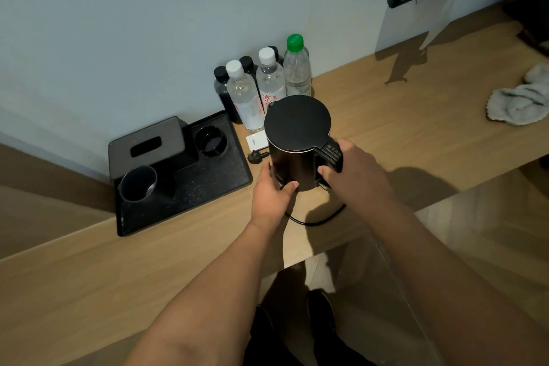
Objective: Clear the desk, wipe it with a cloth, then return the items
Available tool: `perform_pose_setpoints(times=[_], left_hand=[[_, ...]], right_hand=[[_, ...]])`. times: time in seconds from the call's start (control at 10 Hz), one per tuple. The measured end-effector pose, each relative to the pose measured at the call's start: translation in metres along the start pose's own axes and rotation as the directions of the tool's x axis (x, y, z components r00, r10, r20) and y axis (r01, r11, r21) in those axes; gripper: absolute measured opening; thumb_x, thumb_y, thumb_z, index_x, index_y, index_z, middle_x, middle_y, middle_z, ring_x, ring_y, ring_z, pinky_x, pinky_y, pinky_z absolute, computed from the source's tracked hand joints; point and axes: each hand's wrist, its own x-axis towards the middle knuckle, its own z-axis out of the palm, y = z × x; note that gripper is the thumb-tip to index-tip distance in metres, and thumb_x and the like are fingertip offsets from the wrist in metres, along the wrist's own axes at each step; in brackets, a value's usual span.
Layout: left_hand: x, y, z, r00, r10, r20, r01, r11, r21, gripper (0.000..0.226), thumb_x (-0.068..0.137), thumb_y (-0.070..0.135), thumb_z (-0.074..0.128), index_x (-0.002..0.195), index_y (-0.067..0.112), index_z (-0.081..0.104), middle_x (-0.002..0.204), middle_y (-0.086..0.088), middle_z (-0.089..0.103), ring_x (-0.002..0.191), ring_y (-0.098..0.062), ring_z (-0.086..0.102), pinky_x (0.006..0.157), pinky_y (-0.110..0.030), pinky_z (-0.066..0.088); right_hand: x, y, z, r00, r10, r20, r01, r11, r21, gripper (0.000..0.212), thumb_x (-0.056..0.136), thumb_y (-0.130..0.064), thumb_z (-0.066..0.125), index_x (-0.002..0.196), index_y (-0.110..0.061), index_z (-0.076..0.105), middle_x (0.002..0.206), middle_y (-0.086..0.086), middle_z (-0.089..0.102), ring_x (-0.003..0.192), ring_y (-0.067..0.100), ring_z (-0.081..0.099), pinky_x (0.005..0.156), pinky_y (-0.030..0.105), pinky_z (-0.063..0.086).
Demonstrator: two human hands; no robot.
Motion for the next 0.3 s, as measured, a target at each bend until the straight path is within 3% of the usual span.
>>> perform_pose_setpoints(times=[0.1,0.2,0.3], left_hand=[[-0.007,0.009,-0.018,0.998,-0.011,-0.057,0.013,0.999,0.042,0.079,0.092,0.029,0.073,0.157,0.022,0.029,0.157,0.003,0.042,0.143,-0.014,0.039,0.116,-0.036,0.036],[-0.016,0.015,-0.038,0.993,0.032,-0.116,-0.025,0.998,0.065,0.076,0.093,0.03,0.07,0.157,0.023,0.029,0.158,0.0,0.039,0.146,-0.02,0.036,0.118,-0.041,0.034],[-0.028,0.017,-0.063,0.977,0.085,-0.194,-0.072,0.995,0.068,0.072,0.096,0.028,0.067,0.157,0.019,0.029,0.159,-0.001,0.037,0.146,-0.019,0.035,0.118,-0.034,0.028]], right_hand=[[-0.01,-0.008,0.002,0.992,-0.065,-0.104,0.065,0.998,-0.009,0.064,0.091,-0.021,0.067,0.148,-0.016,0.038,0.139,0.007,0.052,0.128,0.025,0.049,0.104,0.035,0.04],[-0.014,-0.02,0.003,0.949,-0.248,-0.194,0.23,0.967,-0.113,0.069,0.092,-0.021,0.065,0.151,-0.009,0.032,0.155,0.009,0.037,0.144,0.023,0.031,0.119,0.029,0.013],[-0.02,-0.042,0.003,0.939,-0.31,-0.148,0.285,0.944,-0.164,0.068,0.097,-0.024,0.057,0.155,-0.014,0.022,0.163,0.002,0.021,0.151,0.015,0.012,0.121,0.027,-0.003]])
